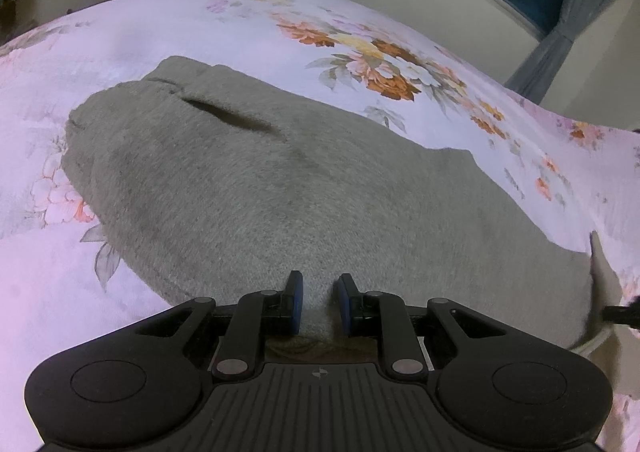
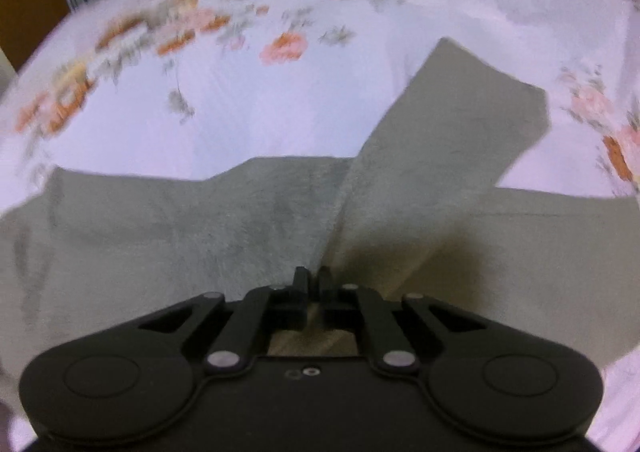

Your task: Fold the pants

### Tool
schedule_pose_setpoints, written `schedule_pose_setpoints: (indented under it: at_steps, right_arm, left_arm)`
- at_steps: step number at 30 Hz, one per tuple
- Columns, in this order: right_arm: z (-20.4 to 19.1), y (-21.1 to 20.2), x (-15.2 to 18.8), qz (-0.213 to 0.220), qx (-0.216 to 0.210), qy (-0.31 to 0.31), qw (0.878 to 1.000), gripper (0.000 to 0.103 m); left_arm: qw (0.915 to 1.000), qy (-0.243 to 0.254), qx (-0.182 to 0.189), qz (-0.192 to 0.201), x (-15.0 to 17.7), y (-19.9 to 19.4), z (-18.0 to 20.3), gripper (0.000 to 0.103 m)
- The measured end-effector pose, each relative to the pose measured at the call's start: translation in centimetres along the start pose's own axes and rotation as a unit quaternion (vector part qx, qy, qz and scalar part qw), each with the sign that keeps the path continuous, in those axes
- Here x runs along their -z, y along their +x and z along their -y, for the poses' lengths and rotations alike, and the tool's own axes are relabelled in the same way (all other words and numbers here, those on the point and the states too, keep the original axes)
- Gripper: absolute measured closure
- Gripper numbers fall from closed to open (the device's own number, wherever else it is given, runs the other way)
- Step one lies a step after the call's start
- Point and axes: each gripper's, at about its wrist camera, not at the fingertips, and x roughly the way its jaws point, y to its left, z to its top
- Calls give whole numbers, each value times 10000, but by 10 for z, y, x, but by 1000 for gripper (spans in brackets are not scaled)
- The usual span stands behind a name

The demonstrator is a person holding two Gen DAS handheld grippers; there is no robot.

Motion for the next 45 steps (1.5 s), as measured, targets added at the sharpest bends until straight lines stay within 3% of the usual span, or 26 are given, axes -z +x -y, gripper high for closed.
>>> schedule_pose_setpoints:
  at_steps: [4,11,12,15,18,24,27,29,30,31,36,40,43,45]
  right_arm:
    - [35,-37,33,140,-327,351,9988,98]
    - [56,-9,69,-248,-318,601,9974,98]
    - [54,-11,66,-242,-321,524,9978,96]
    - [51,-26,55,17,-242,359,9991,73]
    - [51,-30,34,363,80,64,9993,62]
    - [39,11,-10,411,631,-377,9964,58]
    - [37,32,-24,405,1015,-502,9927,59]
    - [46,38,-31,394,1016,-471,9929,64]
    - [51,38,-33,426,931,-456,9937,85]
    - [56,34,-34,458,794,-398,9950,99]
    - [104,-17,-11,804,105,433,9958,99]
    - [156,-55,30,930,-306,1425,9850,99]
    - [187,-50,57,737,-312,2049,9755,99]
    - [190,-39,64,585,-254,2018,9773,99]
  left_arm:
    - [10000,27,0,1,0,0,1,84]
    - [9996,209,-173,-15,0,0,9,84]
    - [9995,229,-199,-25,-1,0,10,84]
    - [9992,270,-292,-19,-4,-5,15,83]
    - [9991,307,-296,81,-7,-12,22,83]
    - [9993,252,-278,-6,-6,-6,37,83]
    - [9989,281,-384,-21,-3,-2,41,83]
    - [9985,319,-439,-30,-2,-1,42,83]
    - [9983,345,-466,-38,-2,0,43,83]
    - [9982,358,-481,-44,-2,0,43,83]
    - [9980,403,-489,-54,-2,1,44,83]
    - [9976,465,-503,-37,0,0,44,83]
    - [9973,502,-528,-33,1,2,46,83]
    - [9971,522,-558,-27,1,1,47,83]
